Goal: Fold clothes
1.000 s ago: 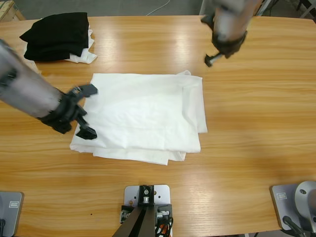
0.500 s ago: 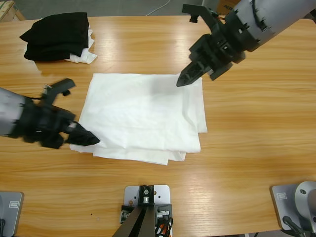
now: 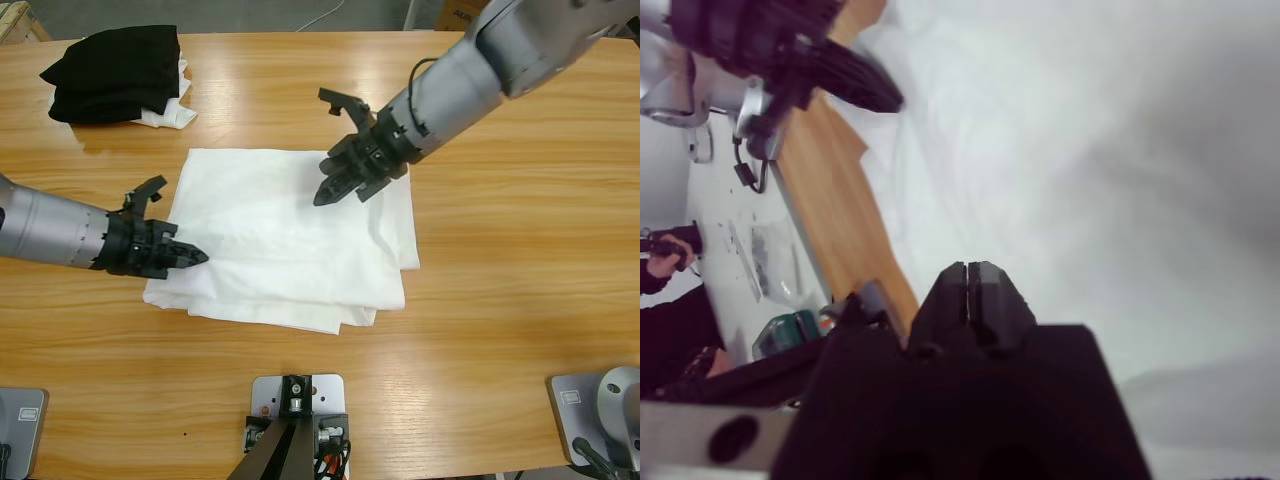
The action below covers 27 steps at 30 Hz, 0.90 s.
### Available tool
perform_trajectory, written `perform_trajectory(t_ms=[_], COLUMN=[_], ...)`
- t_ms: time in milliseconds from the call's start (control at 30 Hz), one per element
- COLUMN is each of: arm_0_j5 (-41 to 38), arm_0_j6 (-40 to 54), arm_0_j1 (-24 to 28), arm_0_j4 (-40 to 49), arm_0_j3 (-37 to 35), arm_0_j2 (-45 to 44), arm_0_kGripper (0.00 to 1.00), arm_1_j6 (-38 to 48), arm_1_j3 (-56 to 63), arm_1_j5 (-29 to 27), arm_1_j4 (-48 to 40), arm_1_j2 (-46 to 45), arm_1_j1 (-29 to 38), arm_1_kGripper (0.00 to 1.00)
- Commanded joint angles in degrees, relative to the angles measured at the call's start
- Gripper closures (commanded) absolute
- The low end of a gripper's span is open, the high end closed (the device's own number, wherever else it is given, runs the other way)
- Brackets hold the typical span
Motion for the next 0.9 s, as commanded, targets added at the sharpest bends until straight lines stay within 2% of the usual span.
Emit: perform_trajectory(t_ms=[33,333,567,900], arm_0_j5=[-2.3,-4.0,-5.3,-5.9], arm_0_j6=[2.4,4.6,5.2,6.4], arm_0_j1=[1.6,1.6,1.6,1.6], arm_0_j4=[-0.8,-0.8,-0.9,-1.1], arm_0_j3=[4.0,4.6,5.4,7.4], arm_0_j2=[0.5,2.3,1.5,2.3], arm_0_kGripper=[1.000,1.000,1.000,1.000], arm_1_j6=[0.3,-1.3,-1.3,-1.7], arm_1_j3=[-1.1,-4.2,-5.0,-8.1], arm_1_j5=[-0.9,-2.3,-10.2,-13.9], arm_1_j4=[-1.3,-1.3,-1.3,0.3], arm_1_j2=[9.2,12.7,15.6,13.5], arm_1_j1=[-4.0,-10.1,-10.7,-14.8], arm_1_kGripper=[1.000,1.000,1.000,1.000])
